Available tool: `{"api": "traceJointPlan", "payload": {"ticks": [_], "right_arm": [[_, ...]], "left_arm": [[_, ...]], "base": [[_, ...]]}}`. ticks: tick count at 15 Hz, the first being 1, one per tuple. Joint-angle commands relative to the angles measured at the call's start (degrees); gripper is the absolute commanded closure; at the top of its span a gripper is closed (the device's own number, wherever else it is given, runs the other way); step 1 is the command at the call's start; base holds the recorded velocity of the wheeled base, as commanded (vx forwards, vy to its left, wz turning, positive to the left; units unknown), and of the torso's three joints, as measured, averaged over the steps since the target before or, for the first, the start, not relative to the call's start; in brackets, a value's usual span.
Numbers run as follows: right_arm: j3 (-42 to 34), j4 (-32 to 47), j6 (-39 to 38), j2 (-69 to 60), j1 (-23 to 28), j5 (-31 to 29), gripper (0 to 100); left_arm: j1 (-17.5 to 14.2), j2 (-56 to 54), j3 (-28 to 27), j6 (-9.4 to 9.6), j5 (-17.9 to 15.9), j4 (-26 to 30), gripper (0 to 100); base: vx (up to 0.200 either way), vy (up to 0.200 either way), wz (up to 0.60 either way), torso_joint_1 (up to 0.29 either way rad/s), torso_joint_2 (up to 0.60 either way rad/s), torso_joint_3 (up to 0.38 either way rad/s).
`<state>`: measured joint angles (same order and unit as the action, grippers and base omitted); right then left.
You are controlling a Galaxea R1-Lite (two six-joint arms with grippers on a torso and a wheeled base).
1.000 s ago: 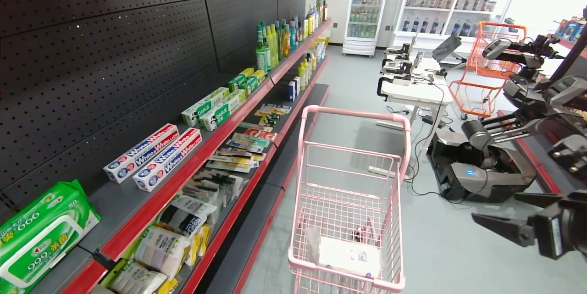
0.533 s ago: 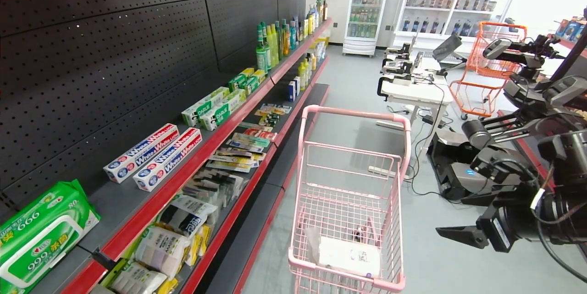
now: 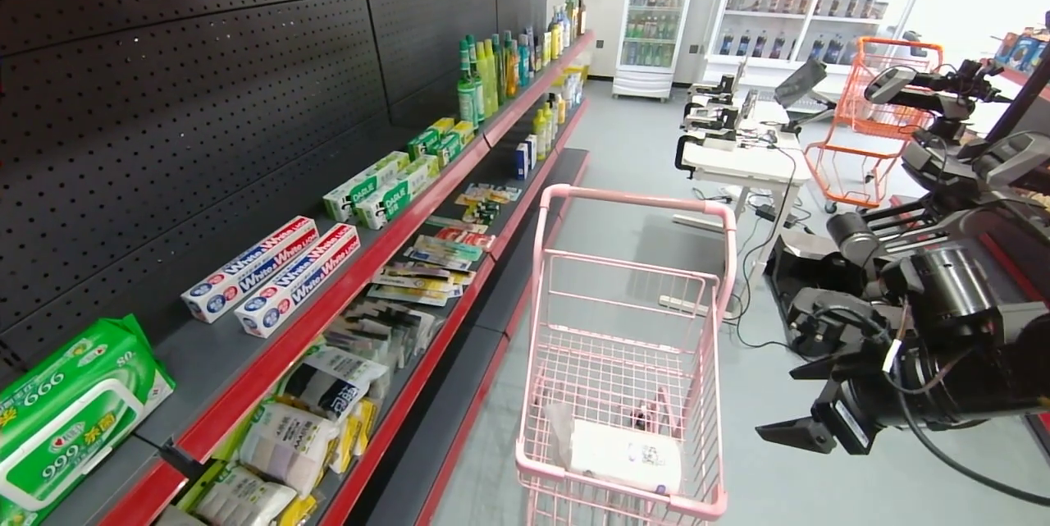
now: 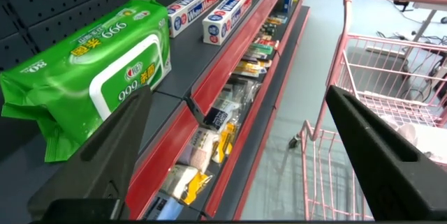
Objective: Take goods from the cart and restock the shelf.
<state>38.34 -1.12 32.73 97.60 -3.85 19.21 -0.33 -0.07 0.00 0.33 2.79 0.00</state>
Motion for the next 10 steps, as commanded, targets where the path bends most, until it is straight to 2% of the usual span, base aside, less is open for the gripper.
{"api": "traceJointPlan", "payload": {"ticks": [1,5,10], "right_arm": [[0.4,-0.8,0.1,2.9,-0.2,-1.0,0],[1.7,-1.7,0.9,4.5,-3.2,-3.7,0],[2.3,-4.1,4.6,8.3,-2.4,-4.8,0]], "left_arm": [[0.0,0.1,0.0,0.02,0.0,0.0,0],[0.0,0.1,0.0,0.02,0.0,0.0,0],[0.0,0.1,0.0,0.02,0.0,0.0,0]], "base": [[0.000,0.000,0.00,-0.110,0.21,0.115],[0.000,0.000,0.00,-0.115,0.25,0.130],[0.000,0.000,0.00,-0.151,0.33,0.175]]}}
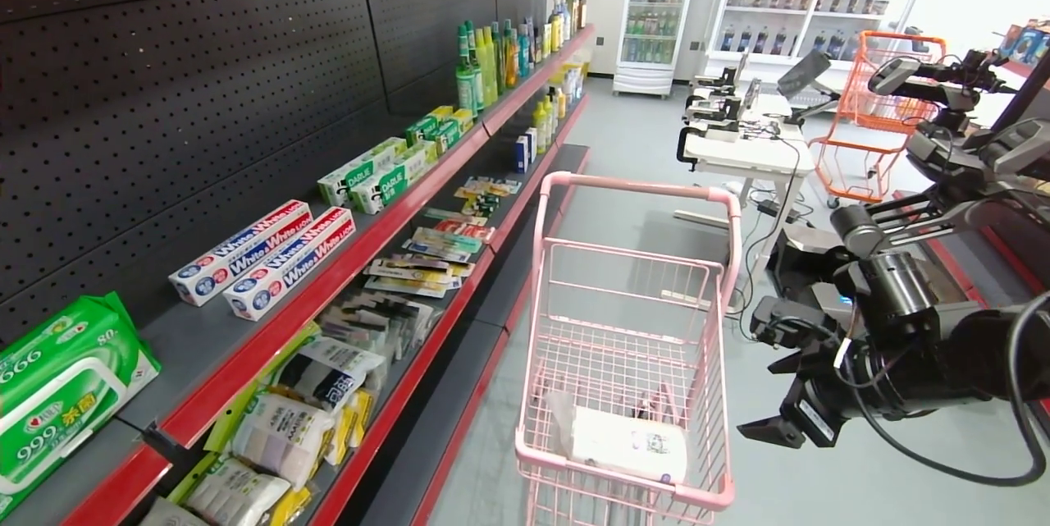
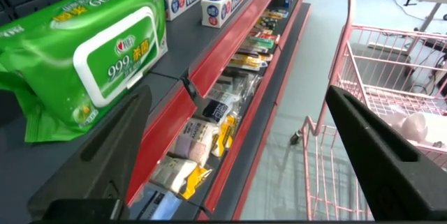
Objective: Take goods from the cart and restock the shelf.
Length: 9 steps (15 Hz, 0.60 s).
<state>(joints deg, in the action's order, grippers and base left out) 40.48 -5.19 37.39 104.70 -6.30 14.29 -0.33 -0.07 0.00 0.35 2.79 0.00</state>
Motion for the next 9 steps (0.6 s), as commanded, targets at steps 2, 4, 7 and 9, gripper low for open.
{"api": "traceJointPlan", "payload": {"ticks": [2,4,7,9], "right_arm": [[0.2,-0.1,3.7,2.0,0.2,-1.7,0],[1.2,-0.1,5.1,2.1,0.1,-1.7,0],[3.0,0.0,5.0,2.3,-0.5,-1.7,0],[3.0,0.0,5.0,2.3,-0.5,-1.7,0]], "left_arm": [[0.0,0.1,0.0,0.00,0.0,0.0,0],[0.0,0.1,0.0,0.00,0.0,0.0,0],[0.0,0.1,0.0,0.00,0.0,0.0,0],[0.0,0.1,0.0,0.00,0.0,0.0,0]], "base": [[0.000,0.000,0.00,-0.158,0.34,0.176],[0.000,0.000,0.00,-0.154,0.33,0.183],[0.000,0.000,0.00,-0.160,0.34,0.180],[0.000,0.000,0.00,-0.154,0.35,0.190]]}}
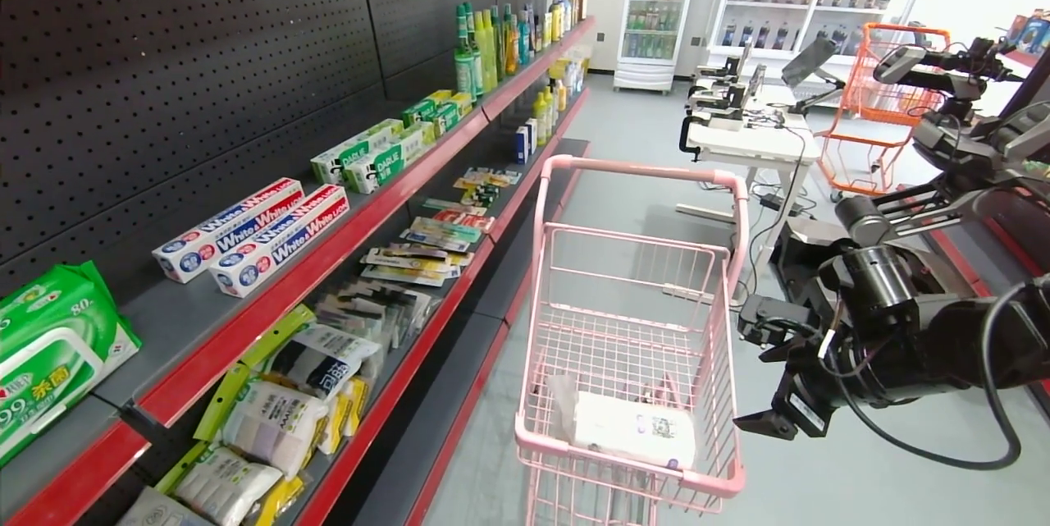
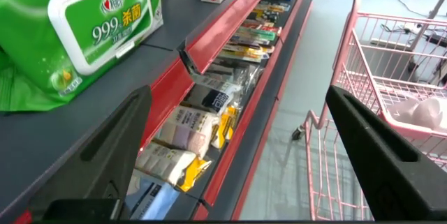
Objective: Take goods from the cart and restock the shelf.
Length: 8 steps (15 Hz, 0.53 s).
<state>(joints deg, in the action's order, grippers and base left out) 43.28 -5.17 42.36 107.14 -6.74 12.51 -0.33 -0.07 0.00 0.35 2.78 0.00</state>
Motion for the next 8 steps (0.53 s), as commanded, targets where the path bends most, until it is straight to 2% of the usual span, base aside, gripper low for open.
{"api": "traceJointPlan", "payload": {"ticks": [1,8], "right_arm": [[0.1,0.0,0.0,-0.1,0.0,0.0,0],[0.2,-0.1,0.0,0.0,0.5,-0.1,0]], "left_arm": [[0.0,0.1,0.0,0.00,0.0,0.0,0],[0.0,0.1,0.0,0.00,0.0,0.0,0]], "base": [[0.000,0.000,0.00,-0.159,0.37,0.203],[0.000,0.000,0.00,-0.175,0.39,0.212]]}}
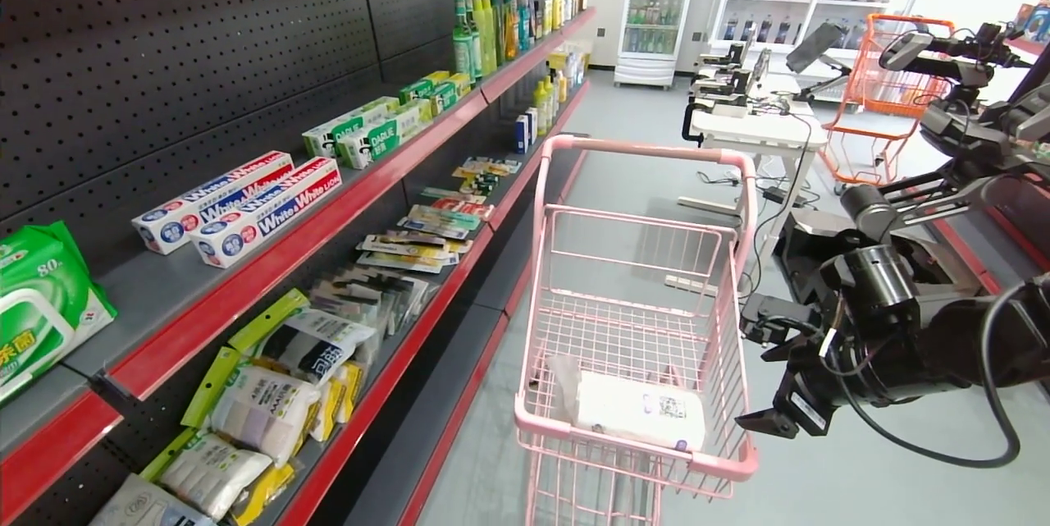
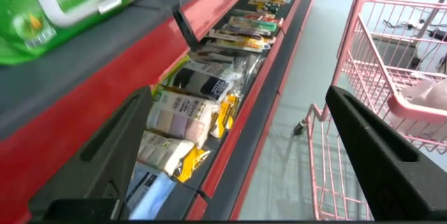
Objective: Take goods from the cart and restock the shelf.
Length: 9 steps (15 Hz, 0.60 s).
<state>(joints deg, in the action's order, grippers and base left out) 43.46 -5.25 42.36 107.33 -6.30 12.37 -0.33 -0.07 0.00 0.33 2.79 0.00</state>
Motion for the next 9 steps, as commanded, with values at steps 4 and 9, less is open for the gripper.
{"api": "traceJointPlan", "payload": {"ticks": [4,9], "right_arm": [[0.2,0.1,0.1,-2.6,1.6,-0.6,0],[1.5,0.1,-1.6,-3.5,0.4,4.5,0]], "left_arm": [[0.0,0.1,0.0,0.02,0.0,0.0,0],[0.0,0.1,0.0,0.02,0.0,0.0,0]], "base": [[0.000,0.000,0.00,-0.183,0.43,0.244],[0.000,0.000,0.00,-0.026,0.06,0.035]]}}
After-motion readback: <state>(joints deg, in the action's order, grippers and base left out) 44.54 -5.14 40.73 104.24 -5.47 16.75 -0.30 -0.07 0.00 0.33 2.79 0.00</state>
